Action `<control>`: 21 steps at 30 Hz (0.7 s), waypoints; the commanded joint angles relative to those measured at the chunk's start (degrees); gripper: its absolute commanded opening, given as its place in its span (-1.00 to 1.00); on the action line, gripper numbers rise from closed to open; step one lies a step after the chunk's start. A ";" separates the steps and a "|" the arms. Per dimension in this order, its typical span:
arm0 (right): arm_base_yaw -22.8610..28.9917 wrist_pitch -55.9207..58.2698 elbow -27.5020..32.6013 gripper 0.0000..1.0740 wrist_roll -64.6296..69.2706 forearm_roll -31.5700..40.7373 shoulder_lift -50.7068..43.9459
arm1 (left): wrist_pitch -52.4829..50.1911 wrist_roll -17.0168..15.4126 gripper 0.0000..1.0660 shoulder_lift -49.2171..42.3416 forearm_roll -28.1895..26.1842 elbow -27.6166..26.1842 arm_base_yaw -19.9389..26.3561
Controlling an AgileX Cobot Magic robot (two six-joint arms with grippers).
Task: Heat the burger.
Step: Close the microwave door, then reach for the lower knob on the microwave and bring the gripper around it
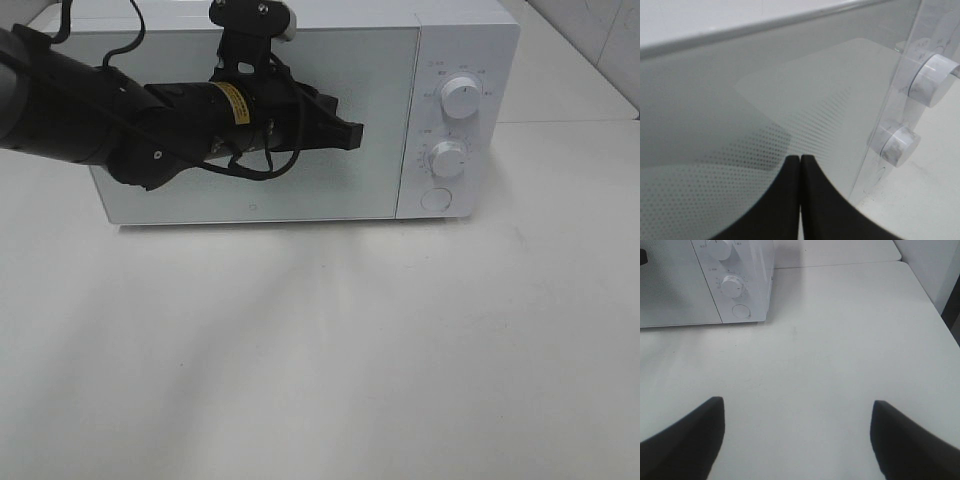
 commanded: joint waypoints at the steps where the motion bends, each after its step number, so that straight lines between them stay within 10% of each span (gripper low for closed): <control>1: -0.34 -0.23 0.46 0.42 0.74 0.17 -1.66 | 5.90 -0.46 -1.00 -2.58 -0.97 -0.63 -3.04; 17: -0.34 -0.23 0.46 0.42 0.74 0.17 -1.66 | 29.97 -0.46 -0.89 -9.91 -1.03 -0.63 -11.57; 21: -0.34 -0.23 0.46 0.42 0.74 0.17 -1.66 | 38.73 -0.46 -0.24 -11.17 -2.58 -0.63 -12.20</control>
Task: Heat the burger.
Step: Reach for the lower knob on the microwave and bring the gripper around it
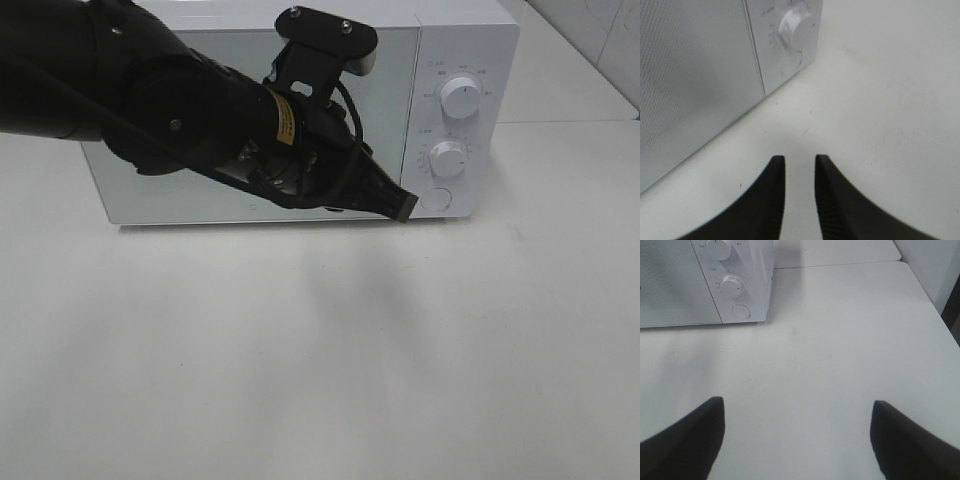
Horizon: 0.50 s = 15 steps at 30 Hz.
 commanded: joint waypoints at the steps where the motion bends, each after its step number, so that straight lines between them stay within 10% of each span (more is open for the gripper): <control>1: -0.34 -0.23 0.46 0.42 0.74 0.17 -1.66 | 9.17 -0.63 0.07 -1.55 -3.84 -0.34 -0.29; 6: -0.34 -0.23 0.46 0.42 0.74 0.17 -1.66 | 19.42 -0.40 0.47 -2.64 -9.40 -0.34 -0.29; 15: -0.34 -0.23 0.46 0.42 0.74 0.17 -1.66 | 35.87 -0.17 0.47 -4.64 -7.62 -0.46 -0.29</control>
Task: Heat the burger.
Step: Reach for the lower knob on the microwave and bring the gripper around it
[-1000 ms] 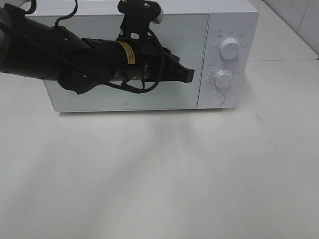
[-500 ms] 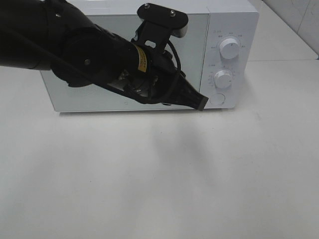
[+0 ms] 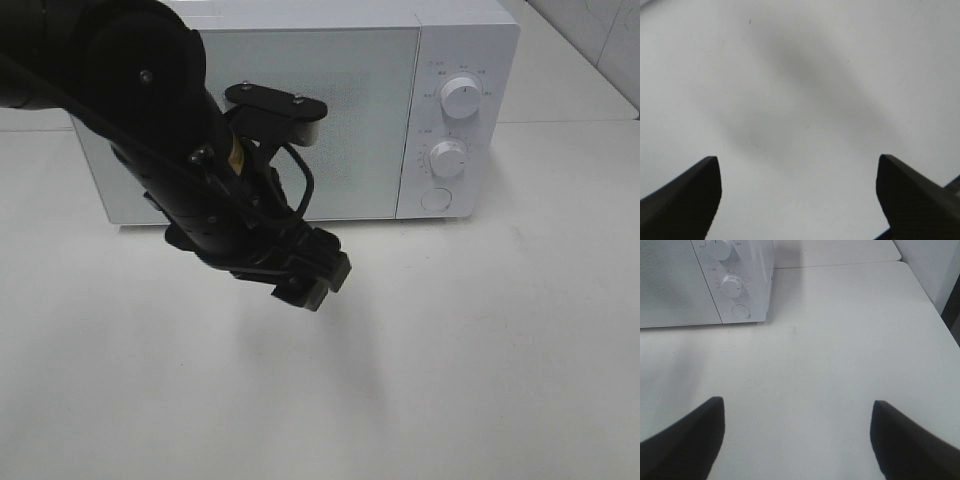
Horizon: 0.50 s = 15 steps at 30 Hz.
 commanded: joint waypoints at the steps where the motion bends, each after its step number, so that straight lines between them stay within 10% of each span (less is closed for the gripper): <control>1: -0.34 -0.23 0.46 0.42 0.74 0.17 -1.66 | 6.42 0.06 0.47 -1.38 1.72 -0.46 -0.29; 15: -0.34 -0.23 0.46 0.42 0.74 0.17 -1.66 | 21.37 -0.11 0.47 -8.59 3.44 -0.52 4.87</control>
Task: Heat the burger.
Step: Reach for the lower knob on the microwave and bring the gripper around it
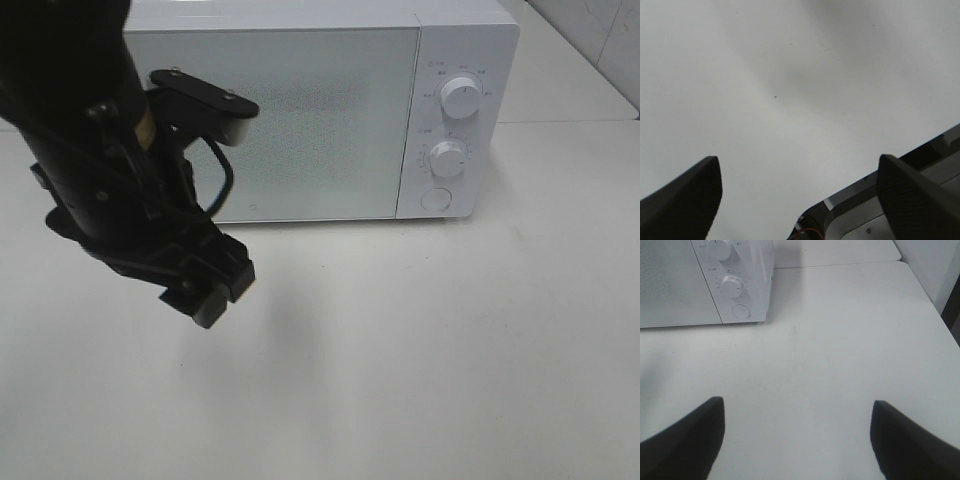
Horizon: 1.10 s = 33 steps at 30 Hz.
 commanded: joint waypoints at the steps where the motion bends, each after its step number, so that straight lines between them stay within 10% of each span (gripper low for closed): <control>1: -0.34 -0.23 0.46 0.42 0.74 0.17 -1.66 | 2.35 1.60 0.47 -3.04 -3.61 0.00 6.47; 12: -0.34 -0.23 0.46 0.42 0.74 0.17 -1.66 | 8.54 14.90 0.47 -8.77 -14.50 0.00 30.94; 20: -0.34 -0.23 0.46 0.42 0.74 0.17 -1.66 | 9.91 15.64 0.47 -14.50 -15.70 1.95 45.26; 33: -0.34 -0.23 0.46 0.42 0.74 0.17 -1.66 | 8.71 15.01 0.47 -30.88 -12.26 18.51 49.22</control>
